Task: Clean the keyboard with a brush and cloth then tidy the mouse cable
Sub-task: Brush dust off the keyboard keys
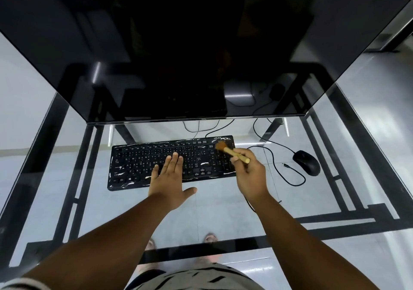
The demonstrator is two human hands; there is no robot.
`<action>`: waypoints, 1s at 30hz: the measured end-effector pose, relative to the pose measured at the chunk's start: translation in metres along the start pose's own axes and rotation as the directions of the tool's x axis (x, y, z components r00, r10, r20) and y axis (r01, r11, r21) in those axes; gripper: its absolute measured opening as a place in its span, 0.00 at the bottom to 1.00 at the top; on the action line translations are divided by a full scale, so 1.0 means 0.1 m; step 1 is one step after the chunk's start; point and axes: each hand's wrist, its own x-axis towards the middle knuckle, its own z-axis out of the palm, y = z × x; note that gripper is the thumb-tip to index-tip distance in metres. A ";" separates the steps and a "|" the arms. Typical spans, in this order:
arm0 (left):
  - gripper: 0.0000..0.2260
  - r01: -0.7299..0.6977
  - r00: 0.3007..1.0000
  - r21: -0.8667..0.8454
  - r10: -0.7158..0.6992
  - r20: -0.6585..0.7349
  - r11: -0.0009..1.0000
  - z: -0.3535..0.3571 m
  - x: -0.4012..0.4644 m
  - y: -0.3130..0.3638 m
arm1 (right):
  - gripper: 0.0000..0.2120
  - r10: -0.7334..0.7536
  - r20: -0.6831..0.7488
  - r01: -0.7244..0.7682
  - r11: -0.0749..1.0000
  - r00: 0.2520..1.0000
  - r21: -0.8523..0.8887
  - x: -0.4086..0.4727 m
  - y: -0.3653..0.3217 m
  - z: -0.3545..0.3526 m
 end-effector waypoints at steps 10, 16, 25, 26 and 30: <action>0.46 0.059 0.996 -0.038 -0.061 -0.061 0.998 -0.06 -0.16 -0.50 | 0.07 -0.098 -0.076 0.102 0.993 0.992 0.055 -0.21 -0.34 0.38; 0.48 0.140 0.984 -0.090 -0.149 -0.101 0.986 -0.06 -0.36 -1.15 | 0.03 -0.087 0.094 0.073 0.986 0.992 0.147 -0.54 -0.52 1.07; 0.51 0.220 0.975 -0.084 -0.221 -0.005 0.972 0.01 -0.64 -1.91 | 0.03 -0.171 0.347 0.146 0.984 0.922 0.097 -0.92 -0.85 1.90; 0.51 0.221 0.975 -0.075 -0.221 0.018 0.972 0.02 -0.66 -1.95 | 0.02 -0.163 0.363 0.140 0.986 0.917 0.089 -0.93 -0.86 1.95; 0.49 0.218 0.974 -0.057 -0.213 0.071 0.974 0.03 -0.70 -2.04 | 0.03 -0.093 0.362 0.107 0.994 0.927 -0.018 -0.97 -0.82 2.03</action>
